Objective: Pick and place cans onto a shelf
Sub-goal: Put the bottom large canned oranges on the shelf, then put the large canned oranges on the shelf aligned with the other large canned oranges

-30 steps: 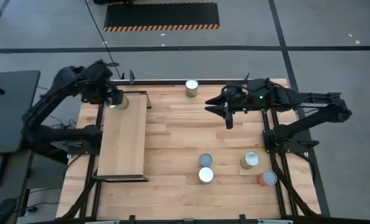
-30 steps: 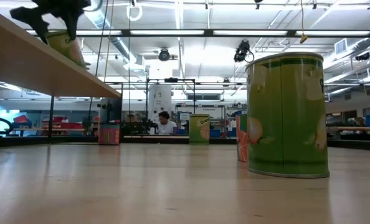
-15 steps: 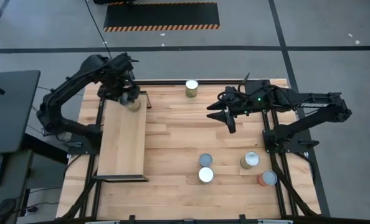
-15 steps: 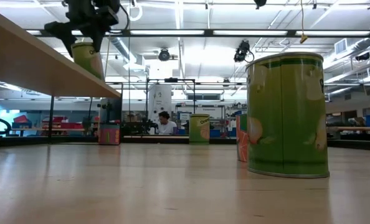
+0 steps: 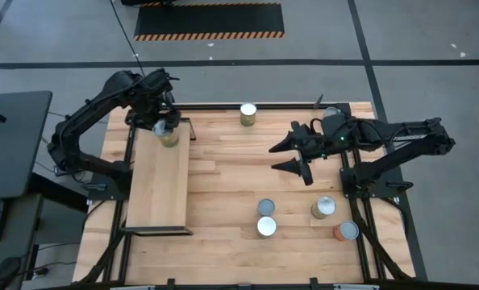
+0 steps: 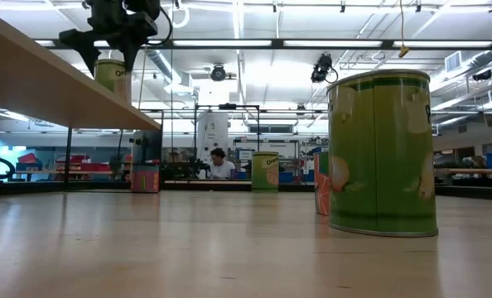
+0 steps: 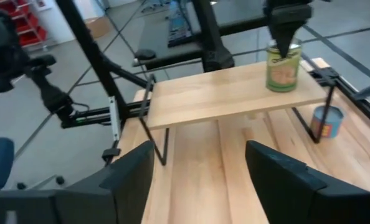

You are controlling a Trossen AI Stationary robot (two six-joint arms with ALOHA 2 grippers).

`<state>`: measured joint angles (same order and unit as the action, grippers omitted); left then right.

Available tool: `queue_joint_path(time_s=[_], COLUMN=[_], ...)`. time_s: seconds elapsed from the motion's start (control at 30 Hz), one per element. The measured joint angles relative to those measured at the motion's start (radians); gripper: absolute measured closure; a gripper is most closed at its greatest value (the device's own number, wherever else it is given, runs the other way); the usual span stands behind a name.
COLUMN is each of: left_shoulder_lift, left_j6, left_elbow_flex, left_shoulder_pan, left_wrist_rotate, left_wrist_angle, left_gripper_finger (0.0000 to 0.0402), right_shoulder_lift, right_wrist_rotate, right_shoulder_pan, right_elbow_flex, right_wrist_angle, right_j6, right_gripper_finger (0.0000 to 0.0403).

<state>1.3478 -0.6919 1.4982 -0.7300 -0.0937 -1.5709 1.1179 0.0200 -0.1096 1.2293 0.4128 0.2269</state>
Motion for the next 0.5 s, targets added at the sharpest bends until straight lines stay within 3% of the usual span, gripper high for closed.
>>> queue_joint_path(time_s=[0.3,0.5], left_shoulder_lift=[-0.014,-0.062], left_j6=[-0.018,-0.006], left_elbow_flex=[0.105,0.247], left_shoulder_pan=[0.027,0.035], left_wrist_rotate=[-0.005,0.034], left_wrist_angle=[0.001,0.002], left_gripper_finger=[0.0047,0.0047], right_shoulder_lift=[0.001,0.025], right_wrist_rotate=[-0.055,-0.215], right_shoulder_pan=[-0.032,0.004], right_elbow_flex=[0.000,-0.001], right_wrist_angle=[0.000,0.020], right_j6=[-0.090,-0.126], right_gripper_finger=[0.0097,0.0091])
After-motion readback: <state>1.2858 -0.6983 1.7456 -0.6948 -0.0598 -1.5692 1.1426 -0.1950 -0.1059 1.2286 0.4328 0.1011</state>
